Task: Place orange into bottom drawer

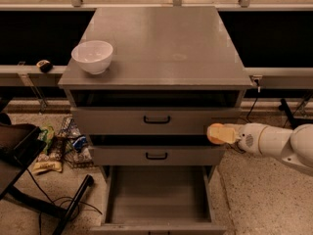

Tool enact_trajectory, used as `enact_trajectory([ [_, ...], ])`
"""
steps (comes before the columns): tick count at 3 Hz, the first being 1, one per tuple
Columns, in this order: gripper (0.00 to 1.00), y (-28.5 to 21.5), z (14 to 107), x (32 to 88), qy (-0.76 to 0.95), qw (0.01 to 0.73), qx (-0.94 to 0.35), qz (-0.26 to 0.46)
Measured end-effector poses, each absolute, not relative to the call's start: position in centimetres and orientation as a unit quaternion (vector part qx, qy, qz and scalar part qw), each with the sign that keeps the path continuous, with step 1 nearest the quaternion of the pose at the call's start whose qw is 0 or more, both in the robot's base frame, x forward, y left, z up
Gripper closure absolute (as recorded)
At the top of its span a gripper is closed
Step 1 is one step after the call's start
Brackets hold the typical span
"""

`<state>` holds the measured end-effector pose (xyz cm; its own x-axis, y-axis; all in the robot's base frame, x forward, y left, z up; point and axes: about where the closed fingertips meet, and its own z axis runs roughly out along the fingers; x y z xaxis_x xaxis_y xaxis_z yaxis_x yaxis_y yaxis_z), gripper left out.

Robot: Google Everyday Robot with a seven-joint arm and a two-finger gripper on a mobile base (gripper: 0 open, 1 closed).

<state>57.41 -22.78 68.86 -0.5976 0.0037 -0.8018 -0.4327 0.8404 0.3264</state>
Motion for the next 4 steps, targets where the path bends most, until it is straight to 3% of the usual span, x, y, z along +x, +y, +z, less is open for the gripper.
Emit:
enact_trajectory([
  [2,1.0,-18.2,49.6,56.1,0.907,0.304,-0.106,0.273],
  [4,1.0,-17.4,34.2,56.1,0.944,0.232,-0.094,0.215],
])
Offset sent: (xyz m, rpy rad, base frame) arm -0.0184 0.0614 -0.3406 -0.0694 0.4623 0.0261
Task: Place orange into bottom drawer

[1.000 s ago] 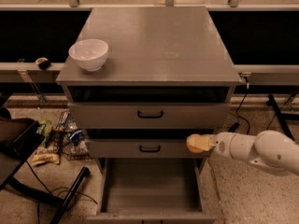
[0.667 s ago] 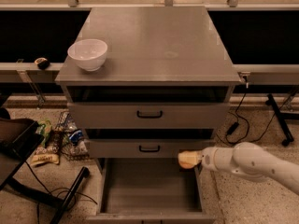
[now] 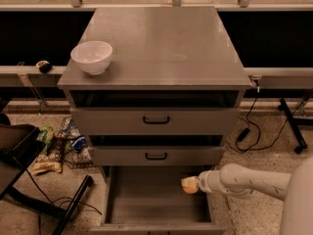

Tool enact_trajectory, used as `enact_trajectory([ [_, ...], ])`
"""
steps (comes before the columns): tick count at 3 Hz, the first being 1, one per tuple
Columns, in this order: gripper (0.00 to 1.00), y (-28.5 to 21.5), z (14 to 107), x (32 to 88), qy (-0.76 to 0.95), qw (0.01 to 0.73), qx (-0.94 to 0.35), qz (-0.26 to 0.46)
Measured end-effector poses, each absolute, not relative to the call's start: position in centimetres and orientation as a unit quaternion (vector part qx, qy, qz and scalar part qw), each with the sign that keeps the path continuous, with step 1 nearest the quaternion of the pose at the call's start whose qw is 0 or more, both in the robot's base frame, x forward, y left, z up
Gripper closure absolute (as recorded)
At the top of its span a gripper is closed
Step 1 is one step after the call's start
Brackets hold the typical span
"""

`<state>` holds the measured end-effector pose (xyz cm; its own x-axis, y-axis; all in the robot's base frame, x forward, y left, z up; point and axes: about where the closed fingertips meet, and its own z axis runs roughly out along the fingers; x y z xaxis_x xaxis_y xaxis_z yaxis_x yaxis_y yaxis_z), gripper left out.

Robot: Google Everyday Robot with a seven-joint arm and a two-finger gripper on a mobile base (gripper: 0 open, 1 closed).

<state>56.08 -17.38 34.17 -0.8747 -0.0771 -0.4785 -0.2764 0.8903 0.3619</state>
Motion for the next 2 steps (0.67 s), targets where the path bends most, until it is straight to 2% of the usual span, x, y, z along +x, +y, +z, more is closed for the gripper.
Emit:
enact_trajectory([
  [2,1.0,-16.1,31.2,56.1,0.951,0.21,-0.097,0.205],
])
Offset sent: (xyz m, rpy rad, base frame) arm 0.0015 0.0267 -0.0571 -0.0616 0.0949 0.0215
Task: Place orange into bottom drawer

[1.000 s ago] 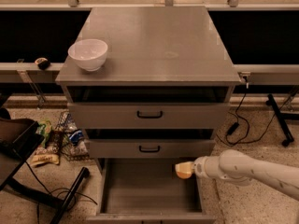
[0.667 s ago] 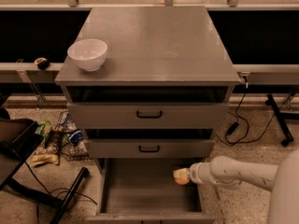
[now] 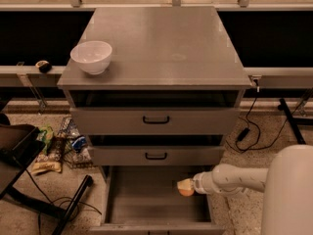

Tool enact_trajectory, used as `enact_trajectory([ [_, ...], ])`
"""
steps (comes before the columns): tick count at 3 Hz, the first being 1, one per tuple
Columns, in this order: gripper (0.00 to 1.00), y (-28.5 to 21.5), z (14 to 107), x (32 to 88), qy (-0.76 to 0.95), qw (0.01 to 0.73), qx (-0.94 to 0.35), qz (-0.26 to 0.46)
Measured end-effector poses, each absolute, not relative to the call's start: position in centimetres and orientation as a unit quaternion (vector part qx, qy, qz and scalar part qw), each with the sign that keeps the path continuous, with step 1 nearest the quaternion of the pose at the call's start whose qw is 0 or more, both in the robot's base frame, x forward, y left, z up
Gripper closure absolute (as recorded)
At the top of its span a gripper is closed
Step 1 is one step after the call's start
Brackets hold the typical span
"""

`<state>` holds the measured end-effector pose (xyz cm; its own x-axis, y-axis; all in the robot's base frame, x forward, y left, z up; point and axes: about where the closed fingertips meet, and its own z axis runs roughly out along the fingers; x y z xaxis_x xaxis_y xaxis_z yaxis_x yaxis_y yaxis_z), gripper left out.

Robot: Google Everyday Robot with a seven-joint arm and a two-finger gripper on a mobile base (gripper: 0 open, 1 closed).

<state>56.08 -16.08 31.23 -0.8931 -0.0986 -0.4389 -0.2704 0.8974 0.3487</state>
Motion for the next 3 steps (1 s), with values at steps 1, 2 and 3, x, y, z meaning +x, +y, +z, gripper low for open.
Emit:
enact_trajectory([
  [1,1.0,-13.0,22.7,56.2,0.961,0.128,-0.115,0.218],
  [2,1.0,-11.4,15.7,55.9,0.963,0.077,-0.103,0.237],
  [3,0.81,-11.6,13.6,56.9,0.963,0.083,-0.094,0.239],
])
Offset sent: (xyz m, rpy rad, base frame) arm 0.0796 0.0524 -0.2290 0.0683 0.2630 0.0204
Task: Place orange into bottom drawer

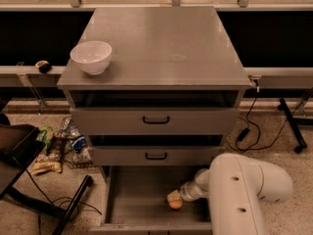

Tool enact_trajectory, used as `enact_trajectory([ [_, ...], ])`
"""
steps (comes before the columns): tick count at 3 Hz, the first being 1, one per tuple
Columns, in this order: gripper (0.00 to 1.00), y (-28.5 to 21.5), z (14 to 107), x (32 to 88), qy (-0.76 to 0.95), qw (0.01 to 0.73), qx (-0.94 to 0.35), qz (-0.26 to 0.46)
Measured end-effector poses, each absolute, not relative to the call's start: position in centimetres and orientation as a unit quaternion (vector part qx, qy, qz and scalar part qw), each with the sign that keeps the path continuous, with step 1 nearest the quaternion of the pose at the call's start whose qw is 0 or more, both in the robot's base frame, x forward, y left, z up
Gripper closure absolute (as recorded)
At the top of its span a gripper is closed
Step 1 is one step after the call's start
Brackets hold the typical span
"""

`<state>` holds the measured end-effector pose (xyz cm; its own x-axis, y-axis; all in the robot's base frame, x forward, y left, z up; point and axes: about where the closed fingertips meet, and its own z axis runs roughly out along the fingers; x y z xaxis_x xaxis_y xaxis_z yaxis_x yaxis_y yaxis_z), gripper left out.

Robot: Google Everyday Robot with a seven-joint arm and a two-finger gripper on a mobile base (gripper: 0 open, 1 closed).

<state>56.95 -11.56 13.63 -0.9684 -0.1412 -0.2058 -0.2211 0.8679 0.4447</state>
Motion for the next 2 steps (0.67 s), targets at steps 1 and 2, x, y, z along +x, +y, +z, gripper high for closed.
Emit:
enact_trajectory([
  [1,0.58,-11.56,13.66,56.98,0.963,0.084,-0.094,0.239],
  [2,0.34,-11.56,13.66,56.98,0.963,0.084,-0.094,0.239],
])
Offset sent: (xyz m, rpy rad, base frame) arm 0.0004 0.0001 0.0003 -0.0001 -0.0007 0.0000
